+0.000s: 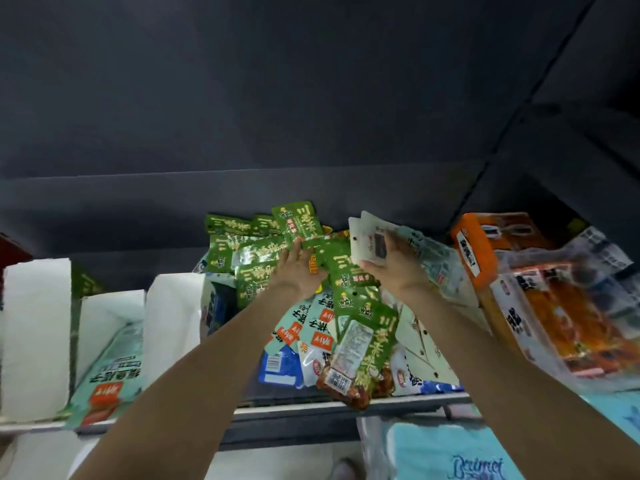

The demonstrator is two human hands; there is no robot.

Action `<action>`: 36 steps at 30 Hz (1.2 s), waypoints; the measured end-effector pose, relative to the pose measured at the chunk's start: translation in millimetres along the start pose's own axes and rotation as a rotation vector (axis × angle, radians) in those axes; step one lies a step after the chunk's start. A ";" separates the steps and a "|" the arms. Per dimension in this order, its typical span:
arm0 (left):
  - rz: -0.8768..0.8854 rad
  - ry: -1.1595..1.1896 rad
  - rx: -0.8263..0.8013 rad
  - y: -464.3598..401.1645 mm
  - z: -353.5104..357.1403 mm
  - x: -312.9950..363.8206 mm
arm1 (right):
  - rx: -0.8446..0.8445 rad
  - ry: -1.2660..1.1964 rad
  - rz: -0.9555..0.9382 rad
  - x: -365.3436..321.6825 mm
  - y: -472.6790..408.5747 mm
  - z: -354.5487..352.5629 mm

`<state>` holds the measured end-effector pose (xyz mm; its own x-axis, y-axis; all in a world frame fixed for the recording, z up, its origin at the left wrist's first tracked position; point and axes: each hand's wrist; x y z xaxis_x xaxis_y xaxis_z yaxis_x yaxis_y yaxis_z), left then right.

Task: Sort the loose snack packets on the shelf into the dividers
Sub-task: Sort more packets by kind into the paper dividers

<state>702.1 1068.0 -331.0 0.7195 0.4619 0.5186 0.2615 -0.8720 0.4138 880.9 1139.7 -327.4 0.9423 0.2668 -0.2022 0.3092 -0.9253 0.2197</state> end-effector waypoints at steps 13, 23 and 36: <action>0.077 0.397 0.120 18.2 -10.4 11.4 | 0.390 -0.171 -0.303 -18.7 30.7 -18.4; 0.304 0.692 0.317 88.1 -64.5 -6.6 | 0.261 -0.986 -0.214 -77.5 69.1 -51.1; 0.451 0.817 0.632 215.3 -163.8 -186.8 | 0.026 -0.949 -0.427 -282.6 170.5 -21.9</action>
<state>518.5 820.5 -216.2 0.2541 -0.1508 0.9554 0.5303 -0.8043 -0.2680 670.2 912.4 -211.9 0.2632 0.2627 -0.9283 0.5798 -0.8121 -0.0654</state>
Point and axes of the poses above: each hand's wrist, its own y-axis away from the middle knuckle, its own z-axis out of the palm, x = y × z, and after that the axes turned 14 degrees about y, right-handed
